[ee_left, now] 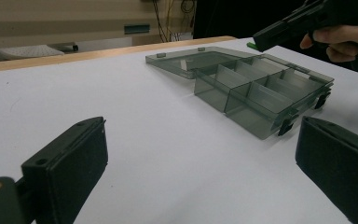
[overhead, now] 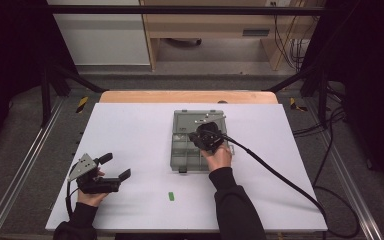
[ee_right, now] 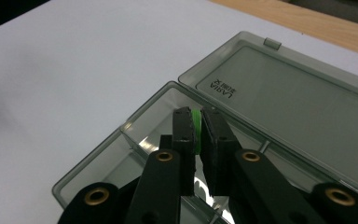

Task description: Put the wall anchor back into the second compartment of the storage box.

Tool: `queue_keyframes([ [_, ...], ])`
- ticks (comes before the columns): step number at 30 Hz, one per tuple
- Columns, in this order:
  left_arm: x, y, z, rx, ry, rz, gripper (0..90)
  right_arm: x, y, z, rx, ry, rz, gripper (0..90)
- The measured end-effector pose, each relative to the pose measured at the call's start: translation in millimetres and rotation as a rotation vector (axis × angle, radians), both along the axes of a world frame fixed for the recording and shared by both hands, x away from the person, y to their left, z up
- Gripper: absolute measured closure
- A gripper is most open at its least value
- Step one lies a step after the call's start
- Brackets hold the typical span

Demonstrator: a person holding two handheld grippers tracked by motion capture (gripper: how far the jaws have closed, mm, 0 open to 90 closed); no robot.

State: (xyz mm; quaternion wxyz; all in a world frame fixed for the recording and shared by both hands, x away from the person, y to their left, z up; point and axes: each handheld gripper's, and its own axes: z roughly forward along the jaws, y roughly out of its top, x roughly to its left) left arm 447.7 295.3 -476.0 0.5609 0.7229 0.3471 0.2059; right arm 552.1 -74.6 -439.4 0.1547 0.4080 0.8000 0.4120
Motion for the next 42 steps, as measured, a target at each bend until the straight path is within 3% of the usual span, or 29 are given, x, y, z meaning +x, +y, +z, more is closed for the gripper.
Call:
queue_keyframes([
  [13, 0.3, -0.1, -0.2, 0.003, 0.001, -0.001, 1.7, 16.2, 2.9, -25.9, -0.089, 0.095, 0.001, 84.0],
  [17, 0.2, -0.1, -0.1, 0.003, 0.001, 0.0, 1.7, 18.0, 2.3, -27.9, -0.101, 0.105, 0.0, 81.8],
  [21, 0.2, 0.1, -0.1, 0.001, 0.001, 0.0, 1.7, 15.1, 1.4, -23.1, -0.081, 0.081, -0.004, 66.6],
  [27, 0.3, 0.1, -0.2, 0.0, 0.002, 0.0, 1.7, 0.9, -0.7, -3.6, -0.034, -0.016, -0.01, 39.6],
  [30, 0.1, 0.1, -0.1, 0.0, 0.001, 0.001, 1.7, -11.1, -3.2, 8.1, 0.015, -0.072, -0.009, 27.9],
  [34, 0.2, 0.3, -0.1, -0.001, 0.002, 0.002, 1.7, -26.8, -6.1, 18.4, 0.032, -0.135, -0.034, 12.5],
  [38, 0.2, 0.0, -0.2, 0.001, 0.002, 0.001, 1.7, -38.9, -9.7, 25.8, 0.039, -0.156, -0.052, 4.9],
  [42, 0.1, 0.0, -0.1, 0.001, 0.002, 0.002, 1.6, -52.5, -16.3, 32.5, 0.09, -0.185, -0.044, 3.1],
])
